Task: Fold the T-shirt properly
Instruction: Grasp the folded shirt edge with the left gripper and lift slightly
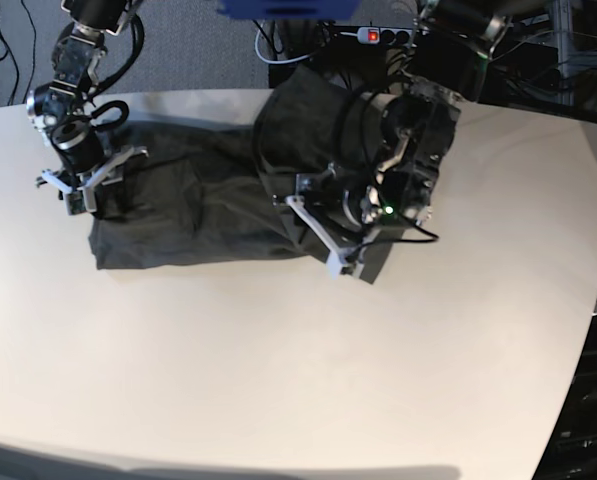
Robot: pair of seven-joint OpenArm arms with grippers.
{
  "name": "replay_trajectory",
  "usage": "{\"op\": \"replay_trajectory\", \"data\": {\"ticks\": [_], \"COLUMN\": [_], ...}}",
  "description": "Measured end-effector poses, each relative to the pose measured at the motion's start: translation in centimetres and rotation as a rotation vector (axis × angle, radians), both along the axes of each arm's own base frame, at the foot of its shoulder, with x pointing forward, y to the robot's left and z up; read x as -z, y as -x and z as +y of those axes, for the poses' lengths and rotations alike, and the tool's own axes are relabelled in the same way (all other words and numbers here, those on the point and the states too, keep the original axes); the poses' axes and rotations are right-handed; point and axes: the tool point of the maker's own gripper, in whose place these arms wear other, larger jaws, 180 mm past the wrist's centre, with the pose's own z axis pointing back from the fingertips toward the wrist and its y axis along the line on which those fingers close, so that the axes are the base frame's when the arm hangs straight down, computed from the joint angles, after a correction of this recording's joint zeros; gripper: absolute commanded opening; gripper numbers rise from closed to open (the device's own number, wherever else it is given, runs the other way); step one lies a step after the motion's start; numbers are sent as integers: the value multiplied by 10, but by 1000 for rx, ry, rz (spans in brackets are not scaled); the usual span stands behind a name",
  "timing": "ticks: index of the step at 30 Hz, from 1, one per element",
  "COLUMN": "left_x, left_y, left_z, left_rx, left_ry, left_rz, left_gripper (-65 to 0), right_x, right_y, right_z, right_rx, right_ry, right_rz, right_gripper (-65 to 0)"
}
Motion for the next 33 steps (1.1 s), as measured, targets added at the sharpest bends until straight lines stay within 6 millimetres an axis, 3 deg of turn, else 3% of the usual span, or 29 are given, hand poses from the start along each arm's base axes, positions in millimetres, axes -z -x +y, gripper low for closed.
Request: {"op": "replay_trajectory", "data": {"ticks": [11,19,28,31,33], "left_x": [-1,0,-2,-9,-17], "left_y": [-1,-1,4,8,8], "left_z": [-3,-7,-21,-28,-31], "left_rx": [-1,-12,-10,-5,-2], "left_ry": [5,5,60,127,164], "left_rz": [-18,-19,5,25,18], "left_gripper": [-379,-572,-580,-625,-622], "right_x": [0,0,0,0,0], "right_y": [0,1,1,1,1], "right_z": [0,0,0,0,0], "right_rx": [0,0,2,2,2], "right_ry": [0,0,-3,-3,-3], "right_rz": [0,2,0,0,0], "right_gripper": [-411,-411,-411,-411,-411]}}
